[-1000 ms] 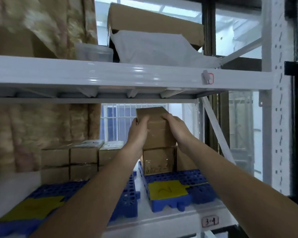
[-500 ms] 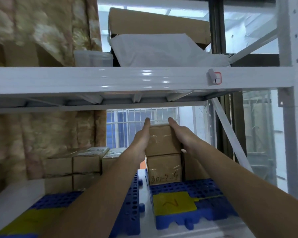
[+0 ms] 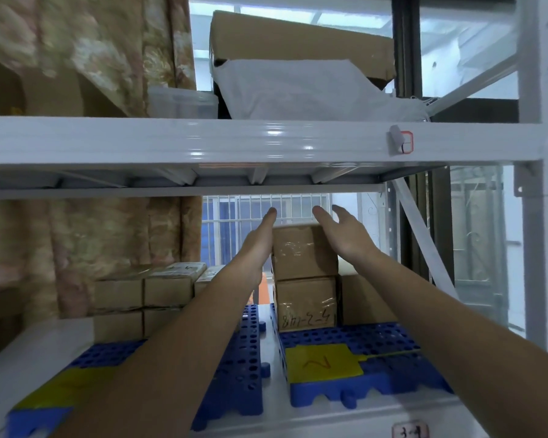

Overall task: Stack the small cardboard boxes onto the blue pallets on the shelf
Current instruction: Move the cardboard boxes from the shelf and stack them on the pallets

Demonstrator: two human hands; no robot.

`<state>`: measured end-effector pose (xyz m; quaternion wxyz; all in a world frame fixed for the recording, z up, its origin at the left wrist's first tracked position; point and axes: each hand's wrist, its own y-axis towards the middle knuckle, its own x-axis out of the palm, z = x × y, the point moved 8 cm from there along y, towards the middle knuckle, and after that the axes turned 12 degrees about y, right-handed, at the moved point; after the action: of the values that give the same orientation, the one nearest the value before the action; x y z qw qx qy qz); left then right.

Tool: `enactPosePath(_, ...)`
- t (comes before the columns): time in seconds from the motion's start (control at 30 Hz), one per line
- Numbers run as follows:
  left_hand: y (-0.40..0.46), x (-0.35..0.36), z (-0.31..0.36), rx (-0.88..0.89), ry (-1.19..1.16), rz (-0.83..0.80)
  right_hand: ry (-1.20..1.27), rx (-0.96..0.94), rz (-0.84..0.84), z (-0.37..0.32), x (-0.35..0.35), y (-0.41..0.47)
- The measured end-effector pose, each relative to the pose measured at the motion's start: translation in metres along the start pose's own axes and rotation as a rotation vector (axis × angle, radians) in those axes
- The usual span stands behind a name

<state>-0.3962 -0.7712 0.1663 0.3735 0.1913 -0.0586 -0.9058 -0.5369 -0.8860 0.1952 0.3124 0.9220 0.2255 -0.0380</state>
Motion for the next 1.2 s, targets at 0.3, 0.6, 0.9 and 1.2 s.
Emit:
enactPosePath(0.3, -0.070, -0.110, -0.013, 0.395, 1.088, 0.143, -0.482, -0.512, -0.279, -0.082, 0.071, -0.055)
enactPosePath(0.6, -0.178, -0.268, -0.105, 0.046, 1.250, 0.210, -0.447, -0.639, -0.781, -0.122, 0.277, -0.172)
enactPosePath(0.9, -0.289, -0.469, -0.183, -0.206, 1.344, 0.281, -0.442, -0.621, -0.940, -0.189, 0.465, -0.278)
enactPosePath(1.2, -0.352, -0.621, -0.245, -0.361, 1.365, 0.313, -0.492, -0.604, -1.025, -0.227, 0.629, -0.345)
